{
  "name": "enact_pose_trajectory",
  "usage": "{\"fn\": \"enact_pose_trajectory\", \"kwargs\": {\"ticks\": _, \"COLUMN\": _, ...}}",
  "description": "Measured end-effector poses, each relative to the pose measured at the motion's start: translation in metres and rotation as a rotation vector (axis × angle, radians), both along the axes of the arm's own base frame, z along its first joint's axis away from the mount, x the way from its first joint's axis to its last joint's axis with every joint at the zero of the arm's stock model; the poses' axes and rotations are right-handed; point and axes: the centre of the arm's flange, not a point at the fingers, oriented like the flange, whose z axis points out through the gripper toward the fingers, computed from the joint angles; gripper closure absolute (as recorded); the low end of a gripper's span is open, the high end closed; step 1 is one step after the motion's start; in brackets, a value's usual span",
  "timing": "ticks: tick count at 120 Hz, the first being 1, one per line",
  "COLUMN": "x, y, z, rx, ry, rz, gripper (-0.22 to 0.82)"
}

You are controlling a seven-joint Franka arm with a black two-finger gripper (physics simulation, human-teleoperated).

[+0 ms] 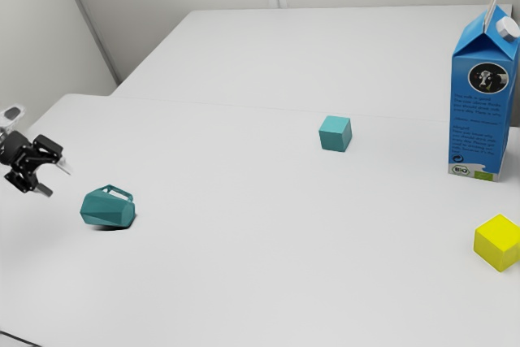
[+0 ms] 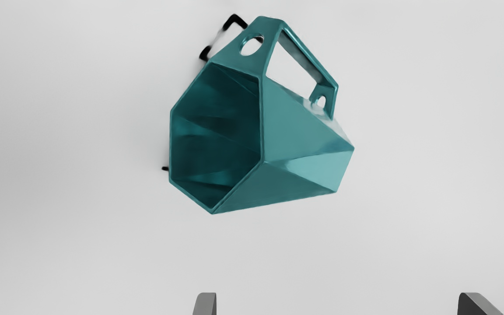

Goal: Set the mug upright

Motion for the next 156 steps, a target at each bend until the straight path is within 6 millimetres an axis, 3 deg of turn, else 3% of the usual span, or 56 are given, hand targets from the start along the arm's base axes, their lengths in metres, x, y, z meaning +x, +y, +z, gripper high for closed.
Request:
{"fn": "enact_pose_trajectory", "kwargs": {"ticks": 16, "x": 0.023, "y": 0.002, "z": -0.026, "rx": -0.052, "ry": -0.07, "rz": -0.047, "gripper": 0.0}}
{"fn": "enact_pose_trajectory", "kwargs": {"ticks": 45, "x": 0.02, "y": 0.01, "z": -0.059, "rx": -0.174, "ry": -0.192, "rz": -0.066, "gripper": 0.0}}
{"fn": "enact_pose_trajectory", "kwargs": {"ticks": 95, "x": 0.017, "y": 0.007, "z": -0.089, "rx": -0.244, "ry": -0.288, "rz": -0.146, "gripper": 0.0}}
{"fn": "enact_pose_trajectory", "kwargs": {"ticks": 123, "x": 0.002, "y": -0.007, "z": -0.107, "rx": -0.303, "ry": -0.298, "rz": -0.164, "gripper": 0.0}}
{"fn": "enact_pose_trajectory", "kwargs": {"ticks": 156, "x": 0.007, "y": -0.019, "z": -0.108, "rx": -0.327, "ry": -0.331, "rz": -0.201, "gripper": 0.0}}
